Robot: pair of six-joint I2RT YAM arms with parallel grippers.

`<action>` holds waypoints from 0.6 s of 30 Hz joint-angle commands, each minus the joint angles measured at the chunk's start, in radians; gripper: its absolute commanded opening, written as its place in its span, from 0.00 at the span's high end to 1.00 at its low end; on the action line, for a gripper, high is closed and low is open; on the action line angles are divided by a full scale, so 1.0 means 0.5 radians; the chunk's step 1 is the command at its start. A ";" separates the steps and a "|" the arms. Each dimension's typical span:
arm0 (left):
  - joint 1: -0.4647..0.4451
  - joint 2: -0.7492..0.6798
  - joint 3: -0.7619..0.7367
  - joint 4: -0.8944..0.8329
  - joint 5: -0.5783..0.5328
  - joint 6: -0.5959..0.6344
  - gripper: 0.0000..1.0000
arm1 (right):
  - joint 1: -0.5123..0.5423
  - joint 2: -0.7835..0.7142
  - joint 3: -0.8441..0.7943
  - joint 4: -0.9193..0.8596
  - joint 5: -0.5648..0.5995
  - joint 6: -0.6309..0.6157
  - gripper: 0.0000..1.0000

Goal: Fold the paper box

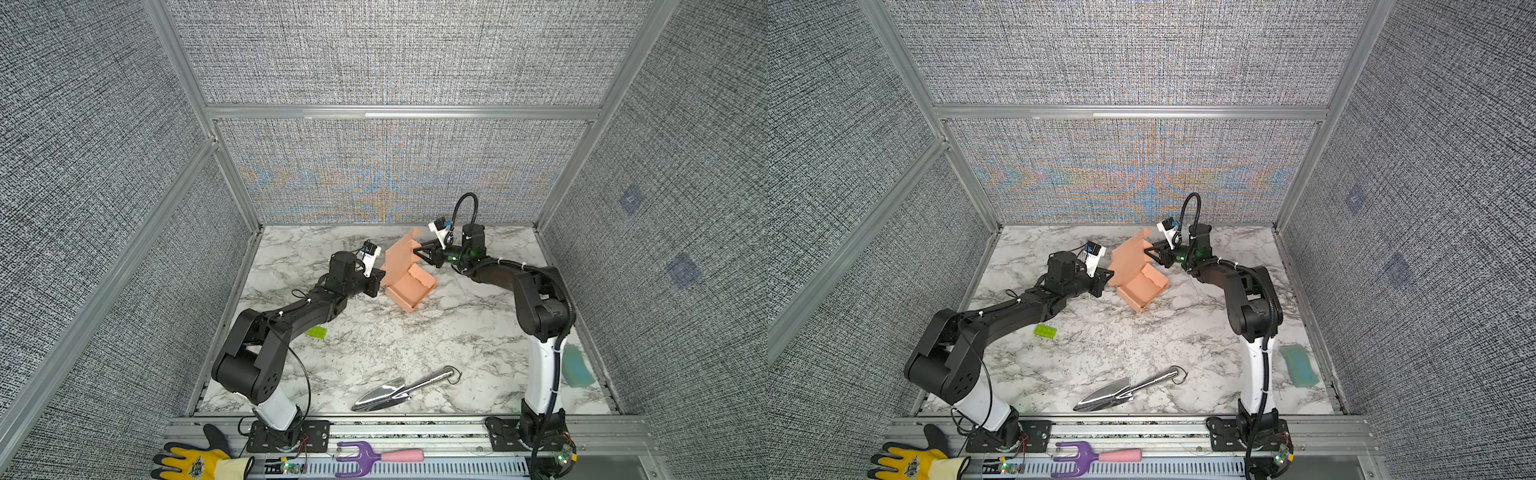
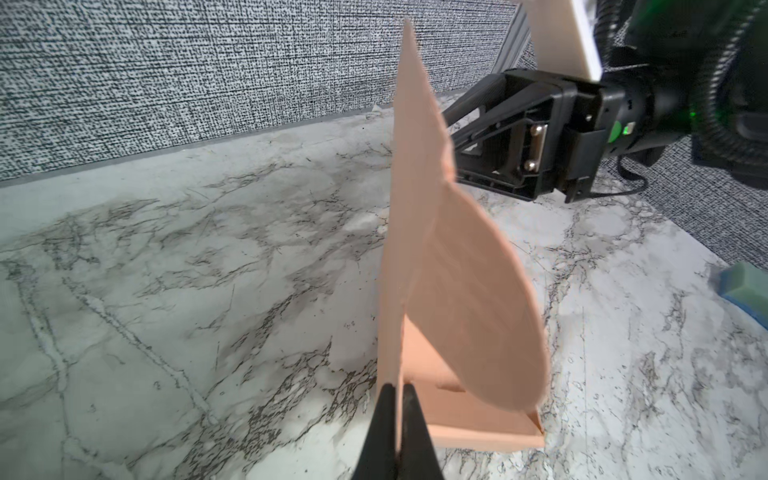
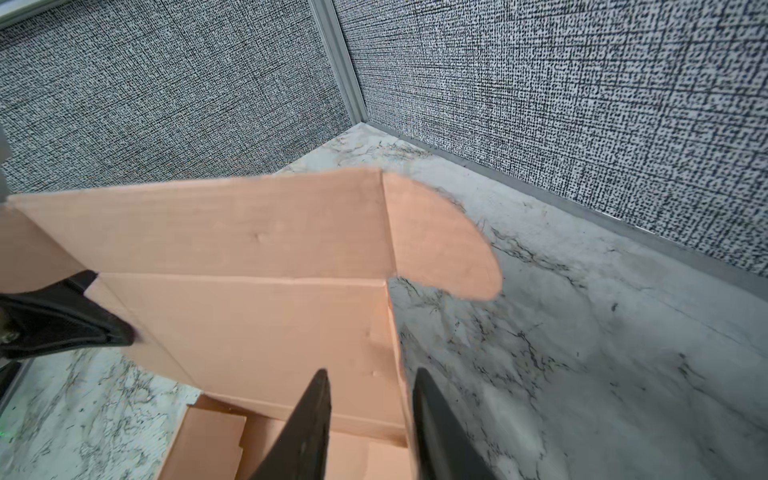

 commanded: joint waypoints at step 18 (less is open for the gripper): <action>0.015 0.078 0.076 0.017 -0.392 -0.113 1.00 | 0.316 -0.307 -0.416 0.187 1.394 -0.091 1.00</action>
